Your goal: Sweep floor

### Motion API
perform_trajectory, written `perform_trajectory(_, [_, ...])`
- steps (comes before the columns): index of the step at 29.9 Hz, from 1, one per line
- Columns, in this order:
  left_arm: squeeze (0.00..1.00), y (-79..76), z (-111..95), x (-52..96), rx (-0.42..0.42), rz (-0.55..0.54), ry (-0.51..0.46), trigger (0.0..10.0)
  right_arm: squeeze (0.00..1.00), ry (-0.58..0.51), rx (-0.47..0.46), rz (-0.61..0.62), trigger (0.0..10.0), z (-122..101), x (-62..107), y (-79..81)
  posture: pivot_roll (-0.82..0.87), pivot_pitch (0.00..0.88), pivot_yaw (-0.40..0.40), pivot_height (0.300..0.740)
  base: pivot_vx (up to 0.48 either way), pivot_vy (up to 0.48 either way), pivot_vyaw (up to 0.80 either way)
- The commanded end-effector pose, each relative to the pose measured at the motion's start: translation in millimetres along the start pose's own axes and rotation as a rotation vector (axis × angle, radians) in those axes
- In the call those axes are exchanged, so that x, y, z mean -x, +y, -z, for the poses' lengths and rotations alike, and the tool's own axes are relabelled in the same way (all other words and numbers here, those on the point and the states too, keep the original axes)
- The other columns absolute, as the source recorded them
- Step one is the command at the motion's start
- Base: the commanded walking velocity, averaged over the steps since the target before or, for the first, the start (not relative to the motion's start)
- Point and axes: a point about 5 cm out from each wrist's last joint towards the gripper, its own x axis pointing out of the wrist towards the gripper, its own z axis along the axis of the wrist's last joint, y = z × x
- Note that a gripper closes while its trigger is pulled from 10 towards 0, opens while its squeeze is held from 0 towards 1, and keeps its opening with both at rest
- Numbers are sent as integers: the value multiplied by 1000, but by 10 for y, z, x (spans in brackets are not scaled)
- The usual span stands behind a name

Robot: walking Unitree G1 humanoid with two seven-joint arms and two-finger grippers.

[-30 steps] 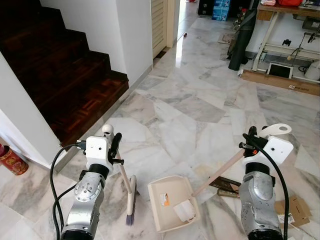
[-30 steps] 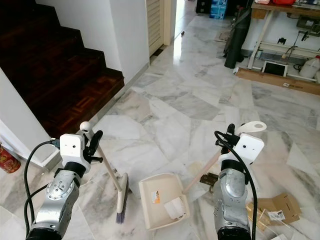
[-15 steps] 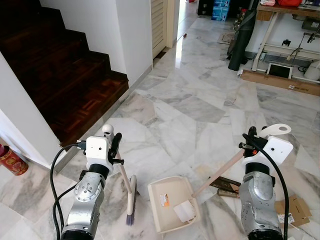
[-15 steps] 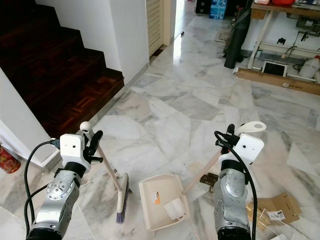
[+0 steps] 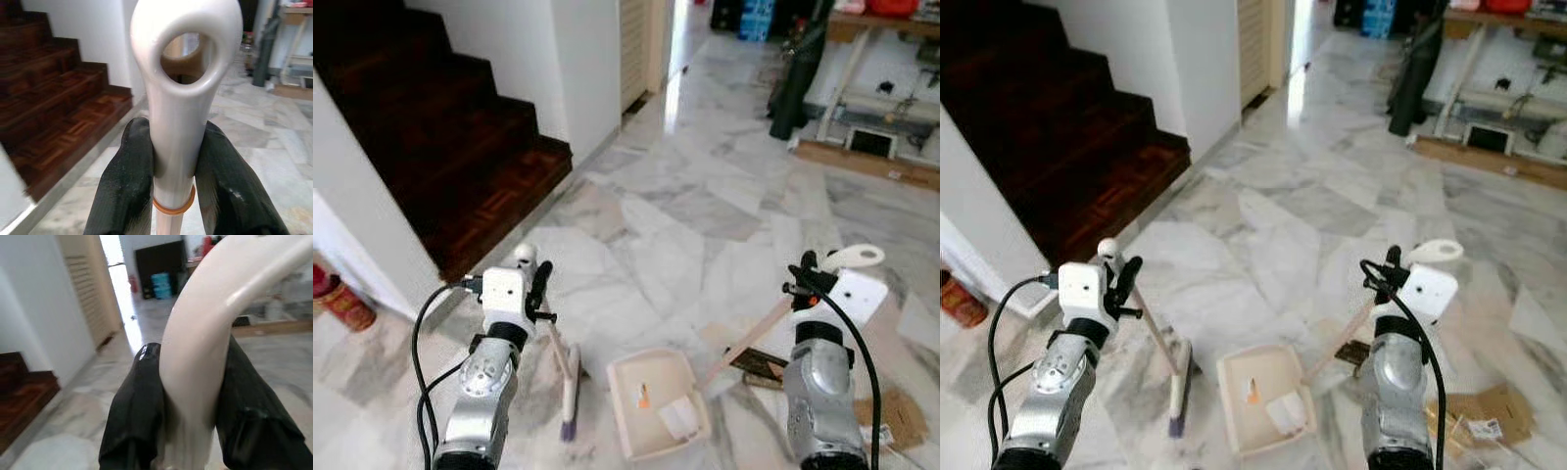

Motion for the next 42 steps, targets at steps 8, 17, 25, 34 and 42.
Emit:
perform_trajectory(8, [0,30,-118,-17,-27,-12,-46,10000,0,-39,-31,-15,10000,-86,-39,71,-9,0,45,740,0,0,719])
perform_trajectory(17, [0,32,-108,-8,-24,-17,-37,10000,0,-33,-27,-7,10000,-73,-26,30,-9,0,44,740,0,0,781])
perform_trajectory(25, [0,31,-108,-14,-20,-22,-34,10000,0,-30,-28,-11,10000,-69,-27,43,-6,0,41,740,0,0,624])
perform_trajectory(34, [0,36,-112,-24,-19,-27,-31,10000,0,-18,-44,-11,10000,-56,-32,60,-4,0,40,740,0,0,521])
perform_trajectory(42, [0,28,-111,-38,-13,-29,-27,10000,0,-13,-58,-5,10000,-59,-54,48,-3,0,37,740,0,0,0])
